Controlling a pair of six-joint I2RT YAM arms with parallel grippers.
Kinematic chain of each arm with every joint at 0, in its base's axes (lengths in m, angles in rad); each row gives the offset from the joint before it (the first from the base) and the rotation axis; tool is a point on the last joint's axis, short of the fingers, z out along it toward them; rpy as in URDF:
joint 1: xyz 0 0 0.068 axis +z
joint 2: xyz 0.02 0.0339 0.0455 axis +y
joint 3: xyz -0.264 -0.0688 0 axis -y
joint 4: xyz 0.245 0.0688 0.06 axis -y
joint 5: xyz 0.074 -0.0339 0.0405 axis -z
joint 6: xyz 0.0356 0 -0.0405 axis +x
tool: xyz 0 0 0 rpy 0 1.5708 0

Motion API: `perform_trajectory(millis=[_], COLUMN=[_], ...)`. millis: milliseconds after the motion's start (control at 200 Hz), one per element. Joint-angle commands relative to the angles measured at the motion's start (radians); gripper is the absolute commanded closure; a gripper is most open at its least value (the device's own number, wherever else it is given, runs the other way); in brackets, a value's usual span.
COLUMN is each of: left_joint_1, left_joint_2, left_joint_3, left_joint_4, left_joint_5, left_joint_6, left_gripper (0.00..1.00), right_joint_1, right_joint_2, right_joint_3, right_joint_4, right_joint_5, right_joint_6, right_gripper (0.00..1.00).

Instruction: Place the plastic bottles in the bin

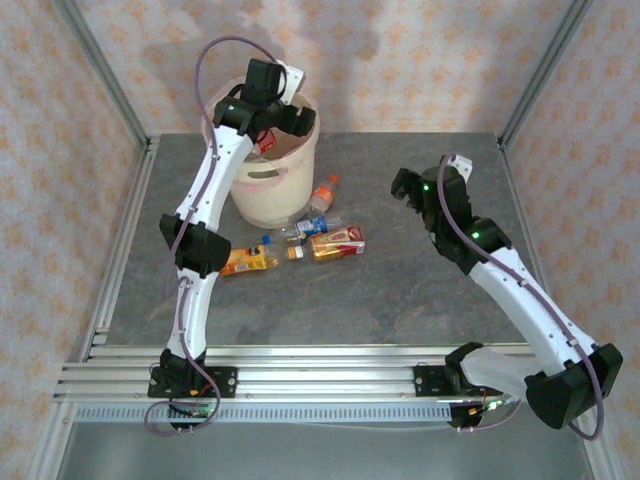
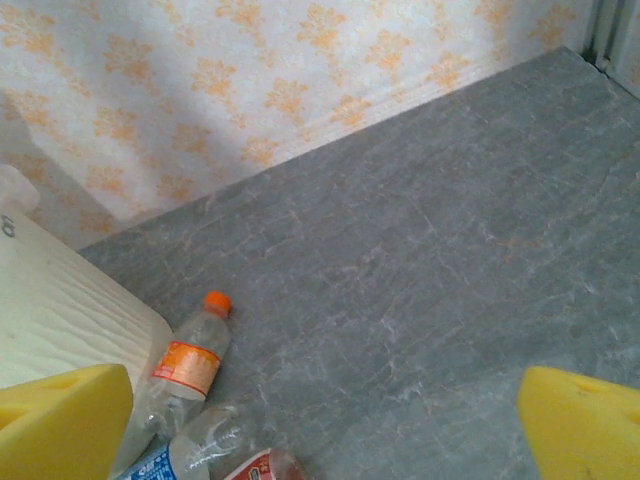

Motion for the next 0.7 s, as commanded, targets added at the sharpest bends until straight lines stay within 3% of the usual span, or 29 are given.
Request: perform_trajectory(millis=[0, 130, 310, 585, 696], left_joint_1=[0.008, 0.014, 0.016, 0.016, 0.016], left_joint_2=[-0.116, -0.212, -0.417, -0.796, -0.954], left_joint_3=[0.029, 0.013, -0.125, -0.626, -0.848], left_joint_4=[-0.039, -0.046, -0.016, 0.124, 0.200], left_joint_5=[-0.237, -0.317, -0.282, -0.393, -0.373], left_joint_6=[-0.010, -0.034, -0.103, -0.258, -0.330], left_gripper=[0.00, 0.00, 0.00, 0.00, 0.00], right_joint_1=[0.008, 0.041, 0.102, 0.164, 0.192], right_joint_2=[0.021, 0.059, 0.135, 0.196, 0.231], right_joint_3=[0.038, 0.075, 0.067, -0.040, -0.068], right_joint_4=[-0.093, -0.159, -0.172, -0.092, -0.053], right_joint_5=[0.043, 0.083, 0.087, -0.020, -0.056], right_joint_6=[0.055, 0.084, 0.183, 0.345, 0.402], right_gripper=[0.01, 0.01, 0.01, 0.01, 0.01])
